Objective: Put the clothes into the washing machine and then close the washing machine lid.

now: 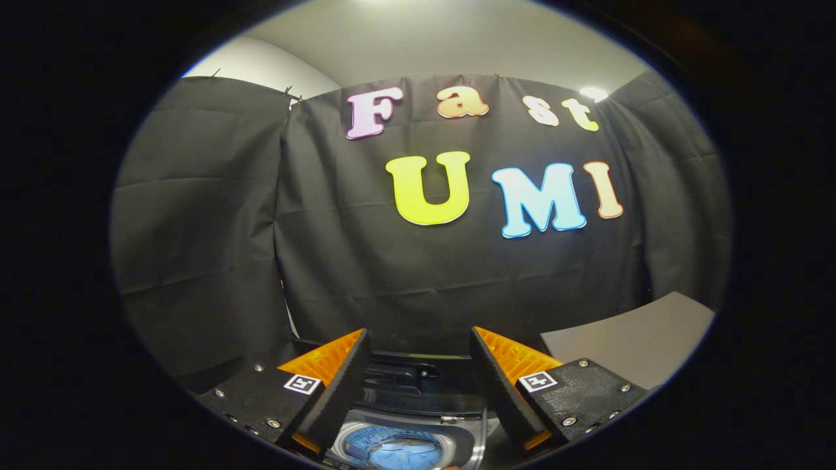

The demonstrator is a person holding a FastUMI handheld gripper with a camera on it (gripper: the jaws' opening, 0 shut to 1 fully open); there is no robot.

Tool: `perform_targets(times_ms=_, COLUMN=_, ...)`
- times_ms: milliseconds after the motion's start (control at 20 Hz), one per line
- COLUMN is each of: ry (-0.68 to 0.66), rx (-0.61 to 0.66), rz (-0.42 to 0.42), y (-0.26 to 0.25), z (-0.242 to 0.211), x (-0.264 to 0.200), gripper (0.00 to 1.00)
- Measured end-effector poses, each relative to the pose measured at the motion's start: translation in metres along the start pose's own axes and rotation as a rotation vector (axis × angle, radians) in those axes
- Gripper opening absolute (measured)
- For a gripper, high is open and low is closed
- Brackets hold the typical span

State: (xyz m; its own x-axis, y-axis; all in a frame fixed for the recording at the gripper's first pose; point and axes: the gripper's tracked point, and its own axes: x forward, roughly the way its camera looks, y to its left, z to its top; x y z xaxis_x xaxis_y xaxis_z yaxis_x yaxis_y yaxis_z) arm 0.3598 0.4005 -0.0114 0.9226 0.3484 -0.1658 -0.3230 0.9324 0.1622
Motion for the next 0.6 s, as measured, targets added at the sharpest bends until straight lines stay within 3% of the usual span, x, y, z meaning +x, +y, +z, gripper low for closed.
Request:
perform_targets(times_ms=400, ry=0.108, rx=-0.024, rz=-0.045, y=0.032, z=-0.051, x=0.11, gripper=0.94)
perform_targets(times_ms=600, ry=0.182, rx=-0.042, rz=-0.081, y=0.035, z=-0.084, x=0.139, gripper=0.95)
